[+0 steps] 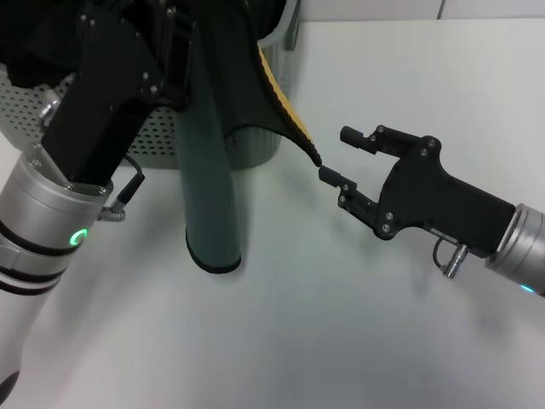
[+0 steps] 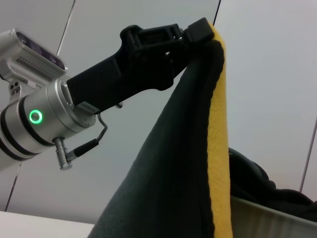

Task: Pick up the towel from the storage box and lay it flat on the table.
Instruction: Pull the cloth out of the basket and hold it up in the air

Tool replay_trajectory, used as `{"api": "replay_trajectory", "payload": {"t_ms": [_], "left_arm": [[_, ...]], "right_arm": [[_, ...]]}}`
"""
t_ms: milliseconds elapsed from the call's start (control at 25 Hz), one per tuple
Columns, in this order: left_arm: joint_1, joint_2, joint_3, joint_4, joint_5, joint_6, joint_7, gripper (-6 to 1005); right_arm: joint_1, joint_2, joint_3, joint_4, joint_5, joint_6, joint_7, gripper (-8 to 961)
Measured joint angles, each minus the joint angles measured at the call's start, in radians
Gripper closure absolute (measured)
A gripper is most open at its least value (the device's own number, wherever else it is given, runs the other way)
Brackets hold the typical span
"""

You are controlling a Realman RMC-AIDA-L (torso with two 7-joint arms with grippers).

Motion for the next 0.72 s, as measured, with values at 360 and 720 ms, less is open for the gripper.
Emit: {"api": "replay_trajectory", "payload": {"t_ms": [360, 720], "left_arm": [[-0.002, 0.000, 0.013, 0.002, -0.003, 0.000, 0.000, 985], [-0.003, 0.000, 0.022, 0.003, -0.004, 0.001, -0.002, 984]], "right_arm": [[0.017, 0.000, -0.007, -0.003, 0.007, 0.030, 0.000, 533], [0.036, 0.000, -0.063, -0.003, 0.053, 0.091, -0.027, 581]]}}
